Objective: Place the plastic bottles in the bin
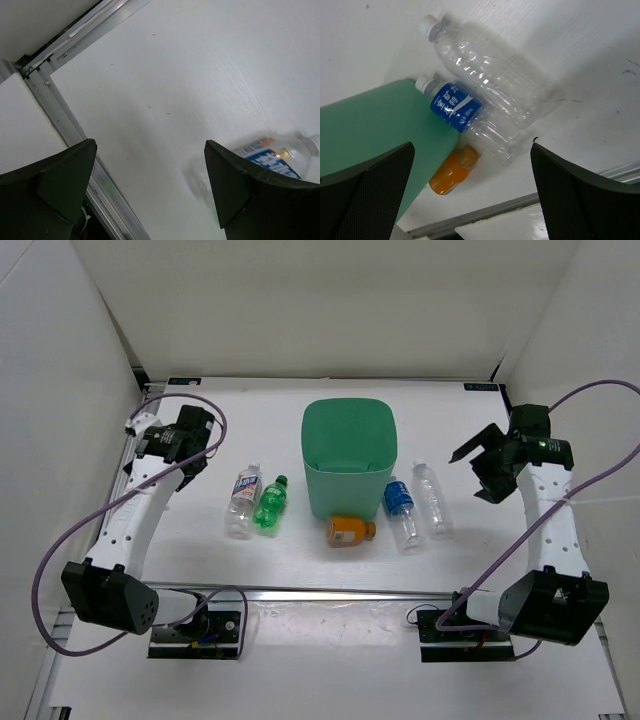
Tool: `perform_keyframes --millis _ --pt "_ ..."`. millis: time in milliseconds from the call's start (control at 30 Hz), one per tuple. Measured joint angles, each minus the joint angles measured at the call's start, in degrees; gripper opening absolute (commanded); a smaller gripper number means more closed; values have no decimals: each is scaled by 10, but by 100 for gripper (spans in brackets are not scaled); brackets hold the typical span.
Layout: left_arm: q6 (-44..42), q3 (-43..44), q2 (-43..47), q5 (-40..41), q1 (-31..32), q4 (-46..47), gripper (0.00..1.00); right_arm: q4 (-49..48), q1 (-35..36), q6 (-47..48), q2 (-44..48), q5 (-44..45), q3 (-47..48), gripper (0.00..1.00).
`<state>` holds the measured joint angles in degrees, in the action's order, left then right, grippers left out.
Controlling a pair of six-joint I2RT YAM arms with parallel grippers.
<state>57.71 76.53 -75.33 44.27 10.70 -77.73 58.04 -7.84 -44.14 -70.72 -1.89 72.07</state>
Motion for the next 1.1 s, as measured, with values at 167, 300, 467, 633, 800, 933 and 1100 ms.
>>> perform_keyframes --millis 167,300,467,633,800,933,1100 --pt "-56 39 -16 -10 42 14 100 -35 3 47 -64 -66 7 100" --pt "-111 34 -24 -49 58 43 100 -60 21 80 -107 -79 7 100" --pt "-145 11 -35 -96 63 65 100 -86 37 109 -122 -90 18 100" --pt "-169 9 -45 -130 63 74 100 -99 56 143 -186 -74 35 100" --pt "-204 8 -52 -179 63 98 100 -99 77 174 -203 -53 35 100" --pt "-224 6 -52 -209 63 115 100 -100 90 202 -226 -32 36 100" --pt "-238 4 -68 -225 63 126 100 -100 103 223 -272 -13 37 100"
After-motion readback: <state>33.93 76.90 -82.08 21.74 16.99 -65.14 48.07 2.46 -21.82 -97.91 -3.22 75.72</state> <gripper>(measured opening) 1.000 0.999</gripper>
